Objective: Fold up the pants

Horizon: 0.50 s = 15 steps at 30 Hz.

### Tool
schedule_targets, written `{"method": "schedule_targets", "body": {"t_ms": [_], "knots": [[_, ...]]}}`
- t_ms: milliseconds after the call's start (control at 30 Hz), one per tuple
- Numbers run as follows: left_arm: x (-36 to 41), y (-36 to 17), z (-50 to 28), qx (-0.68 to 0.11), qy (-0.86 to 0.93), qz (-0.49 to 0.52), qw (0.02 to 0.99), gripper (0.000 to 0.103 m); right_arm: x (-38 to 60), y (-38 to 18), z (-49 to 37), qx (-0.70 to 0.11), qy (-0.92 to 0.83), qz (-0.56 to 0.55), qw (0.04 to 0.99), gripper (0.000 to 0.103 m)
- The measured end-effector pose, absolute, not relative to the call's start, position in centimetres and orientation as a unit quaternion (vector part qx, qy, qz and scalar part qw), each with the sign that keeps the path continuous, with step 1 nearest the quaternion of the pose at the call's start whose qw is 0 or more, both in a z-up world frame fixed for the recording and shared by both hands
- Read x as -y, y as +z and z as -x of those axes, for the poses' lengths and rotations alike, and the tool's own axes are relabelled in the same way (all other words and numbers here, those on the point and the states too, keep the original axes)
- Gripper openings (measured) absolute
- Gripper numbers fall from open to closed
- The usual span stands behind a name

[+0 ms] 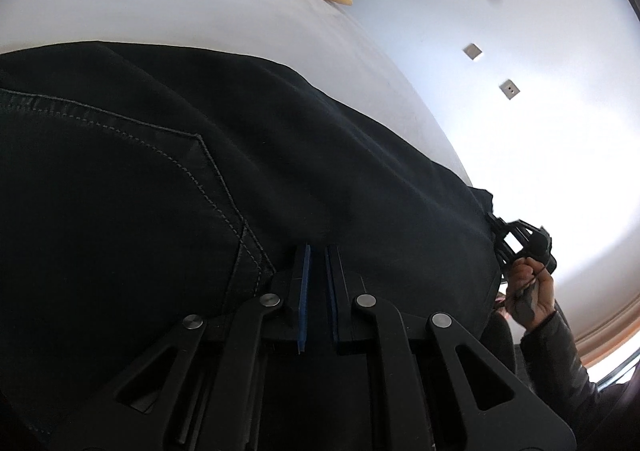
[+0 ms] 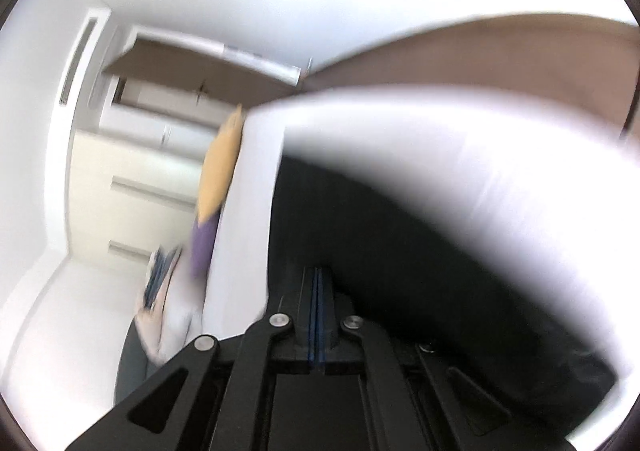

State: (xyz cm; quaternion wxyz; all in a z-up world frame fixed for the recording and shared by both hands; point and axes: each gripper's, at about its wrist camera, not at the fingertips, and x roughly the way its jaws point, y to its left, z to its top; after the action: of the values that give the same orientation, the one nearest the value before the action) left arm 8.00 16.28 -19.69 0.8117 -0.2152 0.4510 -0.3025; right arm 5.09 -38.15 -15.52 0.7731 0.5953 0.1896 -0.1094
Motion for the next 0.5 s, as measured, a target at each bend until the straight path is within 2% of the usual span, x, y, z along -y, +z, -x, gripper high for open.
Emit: {"method": "schedule_targets", "body": {"t_ms": [100, 200, 300, 400, 500], "knots": [[-16.3, -18.7, -7.9, -0.466, -0.280, 0.226, 0.809, 0.009, 40.1, -14.2, -2.6, -0.176, -0.184, -0.598, 0.760, 0.005], [-14.3, -16.5, -8.1, -0.448, -0.306, 0.225, 0.810, 0.010, 39.1, -12.2, -0.6, -0.167, -0.141, -0.583, 0.782, 0.005], [-10.4, -14.1, -8.7, -0.427, -0.360, 0.202, 0.804, 0.010, 33.6, -10.6, -2.3, -0.179, -0.033, -0.574, 0.798, 0.005], [-6.5, -15.5, -10.8, -0.451, -0.397, 0.203, 0.773, 0.010, 25.6, -11.3, -7.3, -0.246, 0.086, -0.573, 0.777, 0.005], [-5.8, -20.3, -13.6, -0.515, -0.354, 0.232, 0.745, 0.009, 19.0, -14.3, -11.3, -0.326, 0.140, -0.562, 0.747, 0.005]]}}
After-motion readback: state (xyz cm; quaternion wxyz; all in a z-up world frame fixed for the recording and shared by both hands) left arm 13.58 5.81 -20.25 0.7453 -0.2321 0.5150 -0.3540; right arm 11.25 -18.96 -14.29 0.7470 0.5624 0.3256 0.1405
